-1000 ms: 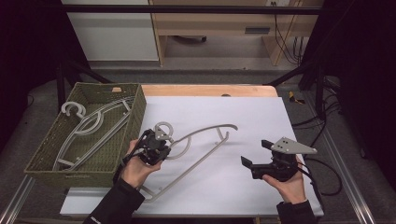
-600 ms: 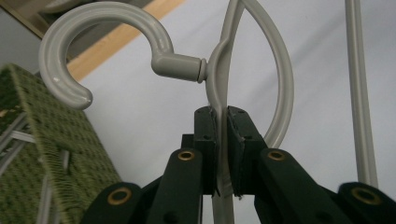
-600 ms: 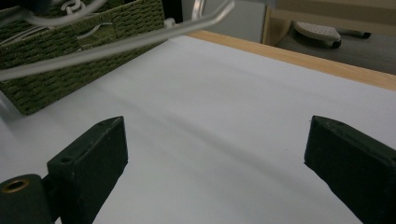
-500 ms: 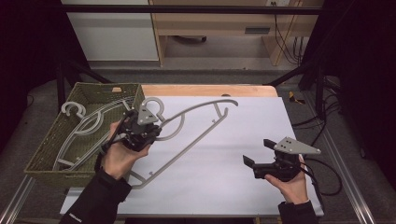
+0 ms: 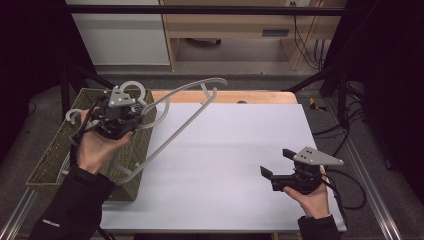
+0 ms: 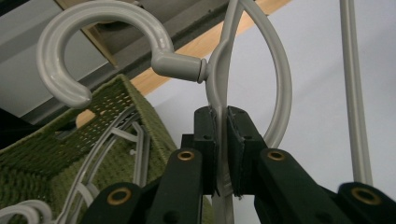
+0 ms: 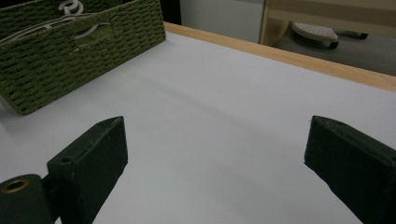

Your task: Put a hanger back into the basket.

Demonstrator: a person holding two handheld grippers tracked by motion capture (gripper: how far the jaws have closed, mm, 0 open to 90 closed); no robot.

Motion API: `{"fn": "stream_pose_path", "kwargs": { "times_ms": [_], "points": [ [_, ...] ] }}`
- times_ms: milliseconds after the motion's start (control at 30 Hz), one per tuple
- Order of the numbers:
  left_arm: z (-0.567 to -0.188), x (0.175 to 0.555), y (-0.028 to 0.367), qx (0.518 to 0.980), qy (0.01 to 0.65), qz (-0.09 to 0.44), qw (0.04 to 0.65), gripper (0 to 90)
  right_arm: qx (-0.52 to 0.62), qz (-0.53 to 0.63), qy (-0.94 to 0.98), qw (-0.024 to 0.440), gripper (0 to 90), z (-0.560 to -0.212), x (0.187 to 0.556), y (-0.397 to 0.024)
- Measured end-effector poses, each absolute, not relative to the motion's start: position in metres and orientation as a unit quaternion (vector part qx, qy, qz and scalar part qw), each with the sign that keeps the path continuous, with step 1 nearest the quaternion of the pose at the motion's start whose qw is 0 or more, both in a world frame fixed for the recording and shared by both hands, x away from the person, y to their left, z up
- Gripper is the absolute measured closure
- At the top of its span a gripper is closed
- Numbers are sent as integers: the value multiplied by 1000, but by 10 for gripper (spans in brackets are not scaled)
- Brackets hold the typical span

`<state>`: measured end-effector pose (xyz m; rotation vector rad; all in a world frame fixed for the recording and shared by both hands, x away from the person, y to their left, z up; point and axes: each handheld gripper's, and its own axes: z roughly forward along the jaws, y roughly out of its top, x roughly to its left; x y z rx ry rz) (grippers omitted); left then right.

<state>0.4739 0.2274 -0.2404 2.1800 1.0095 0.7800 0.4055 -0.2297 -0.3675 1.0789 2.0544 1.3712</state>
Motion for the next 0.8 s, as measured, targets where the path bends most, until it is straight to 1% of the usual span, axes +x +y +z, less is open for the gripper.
{"fn": "stream_pose_path", "kwargs": {
  "times_ms": [133, 367, 467, 700, 800],
  "points": [
    [-237, 481, 242, 818, 392, 299, 296, 829, 390, 496, 743, 221, 66, -367, 406, -230],
    [-232, 493, 266, 805, 408, 308, 302, 829, 391, 497, 742, 223, 65, -367, 406, -231],
    [-230, 498, 276, 802, 416, 315, 290, 829, 393, 496, 742, 222, 65, -368, 406, -231],
    [-230, 511, 297, 789, 433, 331, 284, 829, 397, 494, 742, 221, 65, -370, 408, -231],
    [-232, 517, 306, 789, 436, 342, 267, 829, 397, 491, 743, 221, 64, -371, 408, -231]
  ]
}}
